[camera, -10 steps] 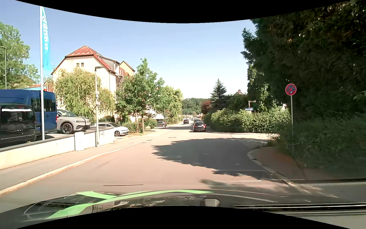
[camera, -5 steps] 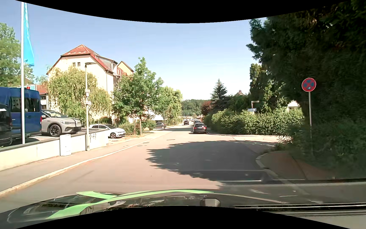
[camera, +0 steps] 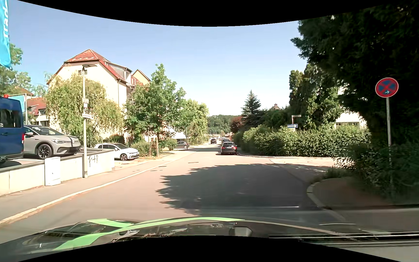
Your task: Follow the waypoints while adhering to traffic rules and regulations
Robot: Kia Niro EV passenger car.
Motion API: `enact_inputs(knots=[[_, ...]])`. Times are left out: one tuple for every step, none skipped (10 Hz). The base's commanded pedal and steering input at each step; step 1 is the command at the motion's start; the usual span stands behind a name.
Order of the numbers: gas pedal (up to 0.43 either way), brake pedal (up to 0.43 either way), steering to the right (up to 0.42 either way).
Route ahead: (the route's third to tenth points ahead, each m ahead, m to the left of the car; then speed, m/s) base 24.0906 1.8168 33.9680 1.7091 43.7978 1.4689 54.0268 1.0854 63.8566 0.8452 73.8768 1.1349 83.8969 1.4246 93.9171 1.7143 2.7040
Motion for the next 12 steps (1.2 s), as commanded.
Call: enact_inputs(knots=[[0.067,0.0,0.003],[0.067,0.0,0.001],[0.067,0.0,-0.004],[0.079,0.0,-0.013],[0.087,0.0,-0.02],[0.098,0.0,-0.027],[0.11,0.0,-0.036],[0.118,0.0,-0.045],[0.13,0.0,-0.05],[0.13,0.0,-0.052],[0.13,0.0,-0.053],[0.13,0.0,-0.056]])
